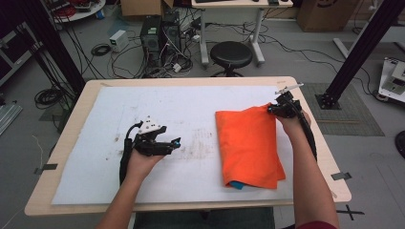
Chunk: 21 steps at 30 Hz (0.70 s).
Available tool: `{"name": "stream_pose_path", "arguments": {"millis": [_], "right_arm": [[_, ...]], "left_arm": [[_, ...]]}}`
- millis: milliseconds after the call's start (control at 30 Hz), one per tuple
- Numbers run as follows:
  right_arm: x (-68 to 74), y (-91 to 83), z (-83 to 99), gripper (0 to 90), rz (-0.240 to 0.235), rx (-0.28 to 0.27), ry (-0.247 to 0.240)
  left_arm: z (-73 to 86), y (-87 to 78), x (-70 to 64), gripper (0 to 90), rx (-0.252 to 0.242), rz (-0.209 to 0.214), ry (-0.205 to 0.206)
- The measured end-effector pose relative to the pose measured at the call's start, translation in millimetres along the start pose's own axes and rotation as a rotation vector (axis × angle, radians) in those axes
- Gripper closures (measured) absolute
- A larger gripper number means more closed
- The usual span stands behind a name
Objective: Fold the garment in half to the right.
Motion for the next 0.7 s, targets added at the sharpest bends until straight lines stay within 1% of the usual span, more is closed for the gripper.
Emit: {"name": "stream_pose_path", "arguments": {"millis": [67,100,133,167,200,233,267,300,367,433,500,533,567,667,700], "right_arm": [[-4.8,1.4,3.3,82.8,0.016,0.020,0.004],[-6.6,3.7,5.9,80.8,0.022,0.035,0.018],[-8.4,5.4,8.4,80.8,0.037,0.052,0.015],[-9.5,6.5,9.8,76.2,0.049,0.061,0.017],[-9.5,6.5,9.8,76.2,0.049,0.061,0.017],[-8.5,2.8,6.5,70.7,0.072,0.035,0.019],[-8.5,2.8,6.5,70.7,0.072,0.035,0.019],[-6.6,-0.8,4.2,69.3,0.070,0.019,0.019],[-2.1,-9.0,-0.1,62.9,0.067,-0.013,0.007],[5.1,-17.7,-1.3,62.2,0.052,-0.049,-0.013],[13.1,-25.3,1.5,60.2,0.049,-0.062,-0.032],[16.5,-28.8,3.8,60.3,0.039,-0.069,-0.039],[19.9,-32.1,6.6,60.0,0.025,-0.078,-0.040],[28.2,-41.7,16.4,59.2,0.005,-0.098,-0.042],[32.7,-47.8,23.1,58.7,-0.006,-0.103,-0.050]], "left_arm": [[0.0,-0.2,-0.3,26.1,0.003,-0.001,0.002],[0.2,0.0,-0.5,26.2,0.002,-0.004,0.001],[0.4,0.0,-0.4,26.1,0.002,-0.004,0.003],[0.6,0.1,-0.5,26.1,0.001,-0.004,0.001],[1.0,0.1,-0.6,26.1,0.003,0.000,-0.001],[1.6,0.2,-0.5,26.2,0.004,0.000,0.001],[1.6,0.2,-0.5,26.2,0.004,0.000,0.001],[1.7,0.3,-0.3,26.2,0.004,0.000,0.000],[1.7,0.2,0.1,26.1,0.003,-0.002,-0.003],[1.2,-0.3,0.6,26.1,-0.001,-0.002,0.001],[0.8,-0.8,1.1,26.1,-0.005,-0.006,0.004],[0.7,-1.0,0.9,26.1,-0.007,-0.007,0.002],[0.5,-1.9,0.9,26.2,-0.005,-0.010,0.004],[-0.2,-2.6,0.4,26.2,-0.012,-0.009,0.008],[-0.5,-2.7,0.4,26.1,-0.014,-0.007,0.011]]}}
Point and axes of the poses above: each handheld gripper's, and its own axes: y roughly forward along the jaws, z roughly out of its underside, x roughly to its left, the point moved 4 cm from there along y, roughly forward along the jaws, and after that the axes turned 9 degrees about -x, right-handed, at the moved point
